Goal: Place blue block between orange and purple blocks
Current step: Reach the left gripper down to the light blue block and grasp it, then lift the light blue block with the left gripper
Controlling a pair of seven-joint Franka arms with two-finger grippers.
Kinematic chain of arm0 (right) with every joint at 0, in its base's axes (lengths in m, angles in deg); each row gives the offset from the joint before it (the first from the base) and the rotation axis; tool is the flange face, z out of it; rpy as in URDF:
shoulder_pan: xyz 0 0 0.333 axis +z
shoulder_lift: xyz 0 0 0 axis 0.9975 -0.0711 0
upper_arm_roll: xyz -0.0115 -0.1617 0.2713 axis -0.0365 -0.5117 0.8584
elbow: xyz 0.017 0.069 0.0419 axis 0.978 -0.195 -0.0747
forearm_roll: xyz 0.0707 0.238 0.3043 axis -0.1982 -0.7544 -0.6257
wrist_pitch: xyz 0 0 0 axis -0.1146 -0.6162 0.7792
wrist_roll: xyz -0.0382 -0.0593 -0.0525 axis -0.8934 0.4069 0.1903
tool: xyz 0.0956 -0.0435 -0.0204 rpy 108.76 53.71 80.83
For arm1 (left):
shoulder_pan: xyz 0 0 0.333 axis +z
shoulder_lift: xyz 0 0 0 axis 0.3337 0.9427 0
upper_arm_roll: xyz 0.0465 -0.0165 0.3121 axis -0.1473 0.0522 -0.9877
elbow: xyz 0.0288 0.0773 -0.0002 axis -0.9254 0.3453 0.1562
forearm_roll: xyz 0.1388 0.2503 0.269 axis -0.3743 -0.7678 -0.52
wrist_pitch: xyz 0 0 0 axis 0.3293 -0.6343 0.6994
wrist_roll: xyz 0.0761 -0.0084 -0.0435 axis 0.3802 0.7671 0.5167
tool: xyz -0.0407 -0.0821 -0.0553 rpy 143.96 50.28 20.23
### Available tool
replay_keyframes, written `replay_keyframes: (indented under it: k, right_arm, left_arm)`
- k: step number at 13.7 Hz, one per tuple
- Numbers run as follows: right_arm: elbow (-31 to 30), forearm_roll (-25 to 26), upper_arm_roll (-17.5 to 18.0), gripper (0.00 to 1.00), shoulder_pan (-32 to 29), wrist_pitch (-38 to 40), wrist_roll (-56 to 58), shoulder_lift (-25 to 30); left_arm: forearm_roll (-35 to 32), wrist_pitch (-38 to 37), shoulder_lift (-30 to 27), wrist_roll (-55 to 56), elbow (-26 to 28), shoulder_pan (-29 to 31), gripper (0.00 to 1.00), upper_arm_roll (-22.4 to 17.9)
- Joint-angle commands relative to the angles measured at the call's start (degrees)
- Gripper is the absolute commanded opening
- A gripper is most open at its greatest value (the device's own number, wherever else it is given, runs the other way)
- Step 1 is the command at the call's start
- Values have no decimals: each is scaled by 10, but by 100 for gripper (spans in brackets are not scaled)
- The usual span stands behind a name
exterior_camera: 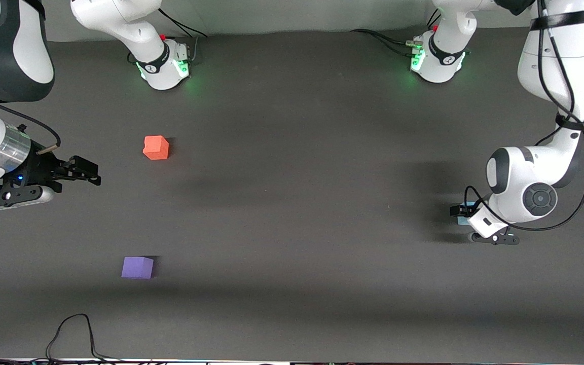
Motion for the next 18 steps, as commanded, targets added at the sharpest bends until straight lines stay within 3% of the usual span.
replay_keyframes:
  k: [1, 2, 3, 4, 5, 8, 14, 18]
  right_arm:
    - [-9, 9, -5, 100, 9, -4, -4, 11]
    - [-9, 9, -6, 100, 9, -4, -4, 11]
    - [-9, 9, -5, 100, 9, -4, -4, 11]
    - [-9, 9, -6, 100, 9, -4, -4, 11]
    - [-9, 9, -6, 100, 9, -4, -3, 11]
    - [-9, 9, -5, 100, 9, -4, -4, 11]
    - [-6, 9, -5, 100, 9, -4, -3, 12]
    - [-2, 11, -1, 100, 14, -2, -35, 12]
  left_arm:
    - [17, 2, -3, -15, -2, 1, 97, 0]
    - [20, 1, -3, -15, -3, 1, 94, 0]
    - [20, -1, -3, -16, -3, 1, 74, 0]
    - [21, -6, -6, -16, -4, 1, 35, 0]
    - [25, -14, -22, -11, -4, 4, 4, 0]
    - [52, -114, -102, -10, -7, 10, 5, -2]
    - [40, -305, -291, -6, -28, 10, 8, -18]
    - [28, -397, -329, 2, -85, 3, 9, -17]
